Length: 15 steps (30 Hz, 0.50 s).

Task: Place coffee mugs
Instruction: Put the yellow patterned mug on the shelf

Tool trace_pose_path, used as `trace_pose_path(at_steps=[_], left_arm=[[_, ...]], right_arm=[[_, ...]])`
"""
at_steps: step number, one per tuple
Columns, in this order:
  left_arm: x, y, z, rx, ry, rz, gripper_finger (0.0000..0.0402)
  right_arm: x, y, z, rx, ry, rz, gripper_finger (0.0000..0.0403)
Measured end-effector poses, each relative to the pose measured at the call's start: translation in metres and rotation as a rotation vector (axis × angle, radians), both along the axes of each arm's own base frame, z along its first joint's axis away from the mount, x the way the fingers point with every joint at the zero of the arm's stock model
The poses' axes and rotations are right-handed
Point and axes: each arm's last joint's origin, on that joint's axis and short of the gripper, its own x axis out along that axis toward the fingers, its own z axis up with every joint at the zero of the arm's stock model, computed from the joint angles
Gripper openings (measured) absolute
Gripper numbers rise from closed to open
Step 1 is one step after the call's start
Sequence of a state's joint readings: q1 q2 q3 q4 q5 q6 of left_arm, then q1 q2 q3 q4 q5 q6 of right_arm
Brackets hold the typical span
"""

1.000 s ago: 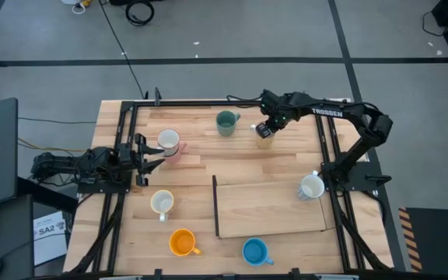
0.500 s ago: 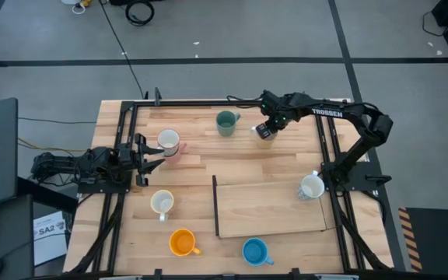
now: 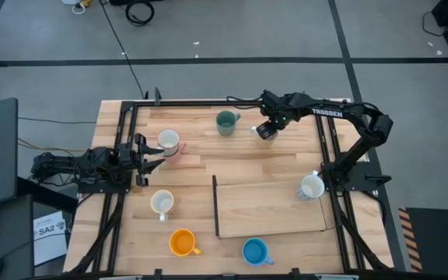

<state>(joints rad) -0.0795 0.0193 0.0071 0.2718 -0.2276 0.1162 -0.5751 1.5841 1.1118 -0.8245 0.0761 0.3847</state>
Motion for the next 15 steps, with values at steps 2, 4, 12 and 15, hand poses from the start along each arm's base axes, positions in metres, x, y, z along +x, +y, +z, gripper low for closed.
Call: trace_pose_path(at_steps=[2,4,12,15], left_arm=[[0.000,0.000,0.000,0.000,0.000,0.000,0.0155],[0.000,0.000,0.000,0.000,0.000,0.000,0.0155],[0.000,0.000,0.000,0.000,0.000,0.000,0.0155],[0.000,0.000,0.000,0.000,0.000,0.000,0.0155]], right_arm=[[0.000,0.000,0.000,-0.003,0.003,0.013,0.0167],[0.000,0.000,0.000,-0.004,0.005,0.021,0.0176],[0.002,-0.003,0.015,-0.024,0.019,0.103,0.0198],[0.005,-0.005,0.028,-0.049,0.027,0.186,0.0199]])
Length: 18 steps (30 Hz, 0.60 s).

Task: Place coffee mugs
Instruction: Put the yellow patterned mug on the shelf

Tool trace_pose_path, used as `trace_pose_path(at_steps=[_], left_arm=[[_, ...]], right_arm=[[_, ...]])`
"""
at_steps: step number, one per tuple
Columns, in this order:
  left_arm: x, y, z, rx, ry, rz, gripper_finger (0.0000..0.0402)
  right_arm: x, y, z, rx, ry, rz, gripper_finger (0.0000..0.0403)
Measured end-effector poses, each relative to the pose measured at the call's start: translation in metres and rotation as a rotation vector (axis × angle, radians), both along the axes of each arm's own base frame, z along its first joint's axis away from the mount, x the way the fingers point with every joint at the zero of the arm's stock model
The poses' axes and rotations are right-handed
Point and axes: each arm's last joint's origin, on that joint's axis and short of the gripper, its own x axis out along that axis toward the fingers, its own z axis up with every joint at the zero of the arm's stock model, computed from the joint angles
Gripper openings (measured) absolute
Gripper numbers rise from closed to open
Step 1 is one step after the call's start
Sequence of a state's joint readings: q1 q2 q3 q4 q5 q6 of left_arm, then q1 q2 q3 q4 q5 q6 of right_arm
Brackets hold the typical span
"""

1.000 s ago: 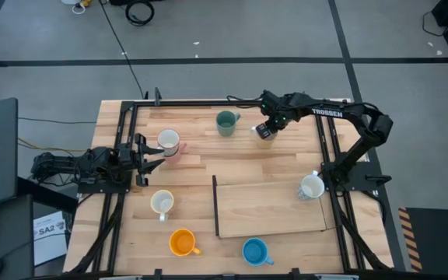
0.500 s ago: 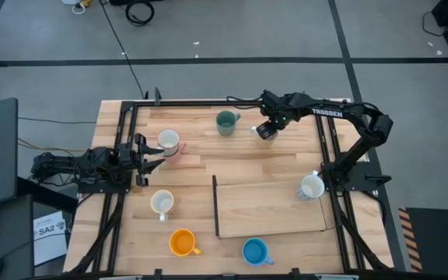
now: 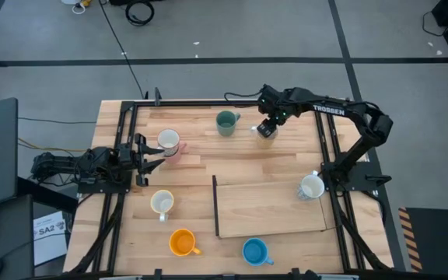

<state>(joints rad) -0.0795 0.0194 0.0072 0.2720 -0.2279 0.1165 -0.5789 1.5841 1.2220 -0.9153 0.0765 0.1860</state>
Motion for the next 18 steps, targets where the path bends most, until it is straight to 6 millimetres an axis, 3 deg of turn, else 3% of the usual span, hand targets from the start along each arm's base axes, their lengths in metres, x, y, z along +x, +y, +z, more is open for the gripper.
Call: trace_pose_path(at_steps=[9,18], left_arm=[[0.000,0.000,0.000,0.000,0.000,0.000,0.0155],[0.000,0.000,0.000,0.000,0.000,0.000,0.0155]], right_arm=[[0.006,-0.004,0.039,-0.091,0.014,0.249,0.0199],[0.010,0.000,0.049,-0.133,-0.004,0.810,0.0199]])
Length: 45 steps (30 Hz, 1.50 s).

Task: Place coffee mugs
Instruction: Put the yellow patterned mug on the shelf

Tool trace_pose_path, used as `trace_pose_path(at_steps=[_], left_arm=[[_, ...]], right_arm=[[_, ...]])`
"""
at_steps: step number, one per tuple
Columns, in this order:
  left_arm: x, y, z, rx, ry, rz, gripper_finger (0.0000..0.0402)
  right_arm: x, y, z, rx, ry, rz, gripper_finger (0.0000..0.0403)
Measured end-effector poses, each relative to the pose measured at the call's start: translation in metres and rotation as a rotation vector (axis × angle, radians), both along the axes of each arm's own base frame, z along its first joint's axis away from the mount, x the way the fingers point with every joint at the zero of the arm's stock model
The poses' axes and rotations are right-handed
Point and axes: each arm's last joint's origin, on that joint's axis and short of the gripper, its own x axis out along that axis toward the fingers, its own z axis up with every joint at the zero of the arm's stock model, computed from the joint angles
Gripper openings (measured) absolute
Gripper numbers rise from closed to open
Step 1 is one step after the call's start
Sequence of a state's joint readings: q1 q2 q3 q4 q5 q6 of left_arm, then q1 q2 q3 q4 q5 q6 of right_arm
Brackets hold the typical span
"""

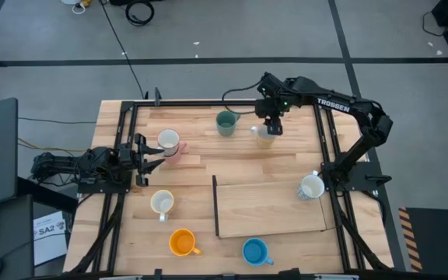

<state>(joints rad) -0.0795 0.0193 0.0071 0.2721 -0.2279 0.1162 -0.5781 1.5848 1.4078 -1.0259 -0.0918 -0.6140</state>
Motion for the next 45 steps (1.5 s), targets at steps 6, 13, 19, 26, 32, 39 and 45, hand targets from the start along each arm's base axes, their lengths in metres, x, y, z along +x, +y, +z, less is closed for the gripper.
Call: trace_pose_path(at_steps=[6,13,19,26,32,39,45], left_arm=[[0.000,0.000,0.000,0.000,0.000,0.000,0.0155],[0.000,0.000,0.000,0.000,0.000,0.000,0.0155],[0.000,0.000,0.000,0.000,0.000,-0.001,0.0155],[0.000,0.000,0.000,0.000,0.000,-0.001,0.0155],[0.000,0.000,0.000,0.000,0.000,0.000,0.0155],[0.000,0.000,0.000,0.000,0.001,0.000,0.0155],[0.000,0.000,0.000,0.000,0.001,0.000,0.0155]], right_arm=[[0.000,0.001,0.000,-0.059,0.025,0.165,0.0198],[0.005,0.005,0.000,-0.094,0.014,0.283,0.0198],[0.009,0.008,0.002,-0.115,-0.011,0.299,0.0198],[0.017,0.003,-0.013,-0.083,0.025,0.301,0.0198],[0.029,-0.004,-0.038,-0.073,0.111,0.295,0.0198],[0.033,-0.007,-0.058,-0.043,0.205,0.292,0.0187],[0.035,-0.006,-0.061,-0.036,0.220,0.295,0.0146]])
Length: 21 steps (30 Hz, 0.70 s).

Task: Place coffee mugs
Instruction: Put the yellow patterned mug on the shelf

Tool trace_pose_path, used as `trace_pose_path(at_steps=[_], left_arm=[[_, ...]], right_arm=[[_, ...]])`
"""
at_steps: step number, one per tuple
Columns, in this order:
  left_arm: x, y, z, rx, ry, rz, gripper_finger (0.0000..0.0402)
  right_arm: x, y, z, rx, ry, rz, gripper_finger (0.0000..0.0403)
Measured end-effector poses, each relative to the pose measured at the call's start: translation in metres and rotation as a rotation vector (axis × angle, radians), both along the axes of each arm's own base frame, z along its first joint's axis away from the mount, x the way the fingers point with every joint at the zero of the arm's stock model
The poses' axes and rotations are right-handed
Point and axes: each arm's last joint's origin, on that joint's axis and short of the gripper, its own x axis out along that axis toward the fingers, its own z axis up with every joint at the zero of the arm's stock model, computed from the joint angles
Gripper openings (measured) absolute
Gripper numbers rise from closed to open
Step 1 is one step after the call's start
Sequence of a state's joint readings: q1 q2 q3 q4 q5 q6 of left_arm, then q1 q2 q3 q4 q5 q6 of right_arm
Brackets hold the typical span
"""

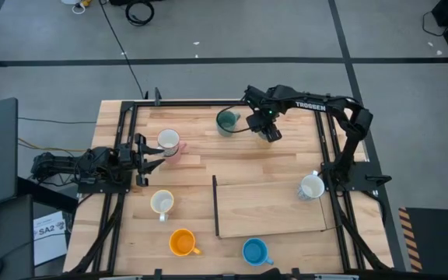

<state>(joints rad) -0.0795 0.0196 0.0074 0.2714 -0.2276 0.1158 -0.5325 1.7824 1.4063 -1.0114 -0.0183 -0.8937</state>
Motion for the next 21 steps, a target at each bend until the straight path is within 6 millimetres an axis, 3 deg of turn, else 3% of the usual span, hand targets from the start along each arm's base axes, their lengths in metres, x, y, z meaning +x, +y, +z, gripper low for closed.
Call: trace_pose_path(at_steps=[10,21], left_arm=[[0.000,0.000,0.000,0.000,0.000,0.000,0.0155],[0.000,0.000,0.000,0.000,0.000,0.000,0.0155]], right_arm=[[-0.004,0.003,0.002,0.058,0.013,-0.205,0.0022],[-0.010,0.023,0.013,0.176,0.037,-0.546,0.0022]])
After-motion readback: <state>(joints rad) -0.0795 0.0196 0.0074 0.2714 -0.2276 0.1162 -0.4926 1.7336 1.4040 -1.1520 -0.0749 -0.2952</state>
